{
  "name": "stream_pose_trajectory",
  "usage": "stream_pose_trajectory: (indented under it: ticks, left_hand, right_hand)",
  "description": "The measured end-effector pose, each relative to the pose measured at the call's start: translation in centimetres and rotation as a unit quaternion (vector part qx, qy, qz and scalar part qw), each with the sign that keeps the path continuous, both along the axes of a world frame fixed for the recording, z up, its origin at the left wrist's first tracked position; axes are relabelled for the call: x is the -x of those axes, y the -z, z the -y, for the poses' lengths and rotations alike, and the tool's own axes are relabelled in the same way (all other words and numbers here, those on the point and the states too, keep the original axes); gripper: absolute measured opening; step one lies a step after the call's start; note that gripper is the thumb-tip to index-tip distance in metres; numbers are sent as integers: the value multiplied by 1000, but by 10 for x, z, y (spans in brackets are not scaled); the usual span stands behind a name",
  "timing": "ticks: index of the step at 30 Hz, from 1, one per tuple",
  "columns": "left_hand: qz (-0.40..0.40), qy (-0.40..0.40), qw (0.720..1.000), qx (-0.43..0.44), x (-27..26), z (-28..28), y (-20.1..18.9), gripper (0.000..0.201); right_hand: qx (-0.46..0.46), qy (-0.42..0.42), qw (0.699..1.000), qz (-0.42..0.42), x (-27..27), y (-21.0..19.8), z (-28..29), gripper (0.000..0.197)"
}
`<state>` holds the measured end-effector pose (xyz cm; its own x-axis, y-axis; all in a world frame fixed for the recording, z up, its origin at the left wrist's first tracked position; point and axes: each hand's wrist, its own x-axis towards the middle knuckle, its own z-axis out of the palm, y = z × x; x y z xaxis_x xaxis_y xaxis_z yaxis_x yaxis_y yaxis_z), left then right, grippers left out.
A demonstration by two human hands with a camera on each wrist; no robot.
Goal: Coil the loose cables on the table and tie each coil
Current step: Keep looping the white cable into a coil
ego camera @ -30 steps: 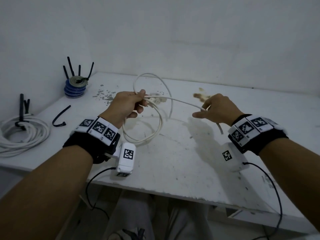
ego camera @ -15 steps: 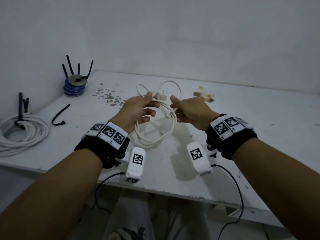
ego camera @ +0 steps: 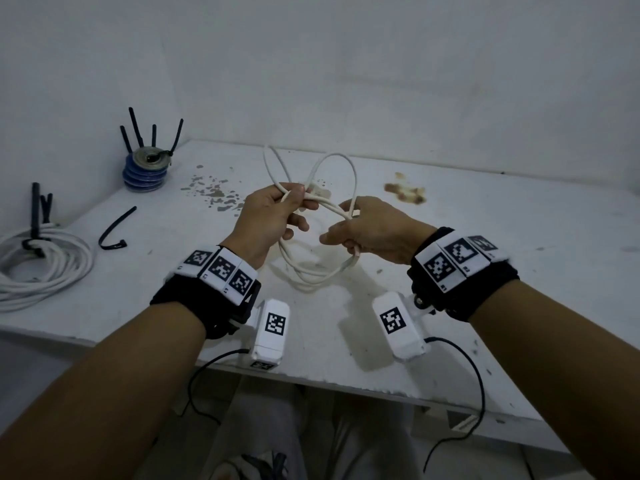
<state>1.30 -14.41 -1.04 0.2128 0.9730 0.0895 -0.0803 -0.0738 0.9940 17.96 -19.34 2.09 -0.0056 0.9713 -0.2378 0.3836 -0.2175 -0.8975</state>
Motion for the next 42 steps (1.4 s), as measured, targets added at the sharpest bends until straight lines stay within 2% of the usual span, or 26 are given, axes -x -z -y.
stream_pose_trajectory:
  ticks: [4, 10, 15, 21, 23, 25, 27, 30, 32, 33, 35, 36, 40, 42]
  left_hand:
    - [10, -4, 1000, 2, 0, -1, 1, 17]
    - [2, 4, 1000, -12, 1, 0, 0, 16]
    - [12, -24, 1000, -4, 3, -3, 1, 15]
    - [11, -2, 1000, 13, 6, -5, 2, 18]
    - [23, -11, 999, 22, 9, -8, 3, 18]
    - [72, -53, 995, 41, 20, -15, 3, 11]
    - [92, -76, 992, 52, 35, -24, 4, 8]
    - [87, -29, 994, 60, 39, -23, 3, 10]
    - [102, 1, 993, 66, 30, -17, -1, 11]
    - [101, 6, 993, 65, 23, -15, -4, 11]
    - [80, 13, 995, 57, 13, -11, -9, 11]
    - [69, 16, 996, 53, 10, -9, -11, 12]
    - [63, 20, 997, 49, 7, -6, -17, 17]
    - [35, 22, 998, 53, 12, -5, -19, 24]
  right_hand:
    - [-37, 11, 998, 42, -4, -7, 6, 35]
    - [-11, -63, 985, 159, -6, -9, 12, 32]
    - [-28, -60, 991, 117, -11, -5, 9, 26]
    - [7, -58, 975, 214, -14, -1, 3, 23]
    - [20, -57, 964, 258, -21, 2, 1, 19]
    - [46, -46, 949, 307, -37, 4, 2, 17]
    - [63, -22, 930, 363, -58, 6, 3, 21]
    - [45, 10, 887, 459, -75, 5, 2, 18]
    - [26, -25, 853, 520, -69, 5, 2, 28]
    - [10, -51, 856, 515, -63, 6, 3, 39]
    - [-27, -78, 898, 432, -47, 7, 4, 60]
    - [-52, -80, 919, 382, -38, 6, 5, 60]
    - [-96, -70, 970, 211, -18, 6, 4, 25]
    - [-108, -48, 980, 159, -21, 4, 3, 13]
